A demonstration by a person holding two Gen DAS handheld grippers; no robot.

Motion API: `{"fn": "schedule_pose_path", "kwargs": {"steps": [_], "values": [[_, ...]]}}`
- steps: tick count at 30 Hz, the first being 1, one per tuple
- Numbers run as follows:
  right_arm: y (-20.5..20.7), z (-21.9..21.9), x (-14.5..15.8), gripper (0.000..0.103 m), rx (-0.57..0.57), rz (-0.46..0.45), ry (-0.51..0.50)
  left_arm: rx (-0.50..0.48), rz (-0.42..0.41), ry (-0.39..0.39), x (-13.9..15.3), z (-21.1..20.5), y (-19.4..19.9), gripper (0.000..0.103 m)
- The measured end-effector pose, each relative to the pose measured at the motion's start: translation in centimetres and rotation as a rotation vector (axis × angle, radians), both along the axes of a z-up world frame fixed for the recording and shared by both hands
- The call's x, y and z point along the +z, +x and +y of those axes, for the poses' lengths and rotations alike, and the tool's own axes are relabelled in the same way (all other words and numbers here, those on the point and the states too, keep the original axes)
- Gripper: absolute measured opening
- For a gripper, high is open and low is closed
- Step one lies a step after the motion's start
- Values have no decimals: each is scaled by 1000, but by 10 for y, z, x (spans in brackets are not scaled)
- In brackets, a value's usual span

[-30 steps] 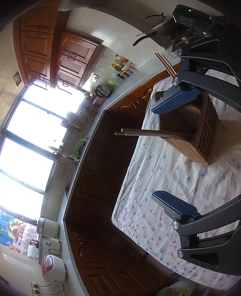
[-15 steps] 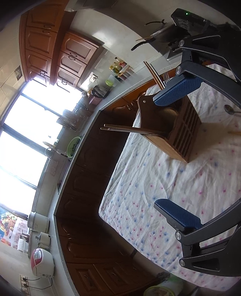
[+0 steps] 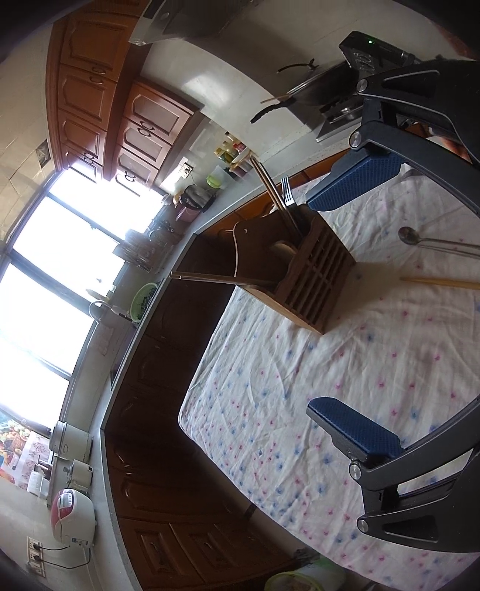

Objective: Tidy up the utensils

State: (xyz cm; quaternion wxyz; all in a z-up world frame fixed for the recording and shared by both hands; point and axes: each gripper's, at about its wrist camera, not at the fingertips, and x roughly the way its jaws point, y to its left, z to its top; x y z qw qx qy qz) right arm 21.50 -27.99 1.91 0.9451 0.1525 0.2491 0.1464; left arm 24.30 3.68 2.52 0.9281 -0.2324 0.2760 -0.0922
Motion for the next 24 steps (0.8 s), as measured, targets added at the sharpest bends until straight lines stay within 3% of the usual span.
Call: {"fn": "schedule_pose_path", "kwargs": {"steps": [8, 13, 17, 21, 24], "values": [[-39, 1, -11, 100, 16, -9, 18, -10, 27, -33, -19, 4, -39, 103], [-68, -7, -15, 100, 17, -52, 45, 40, 13, 42, -37, 1, -77, 103], [-92, -14, -16, 100, 5, -107, 48, 49, -18, 53, -42, -1, -102, 103], [-121, -13, -17, 100, 3, -189, 0, -12, -60, 213, -35, -18, -123, 103], [-145, -10, -13, 101, 4, -258, -62, 21, -101, 346, -25, -31, -140, 103]]}}
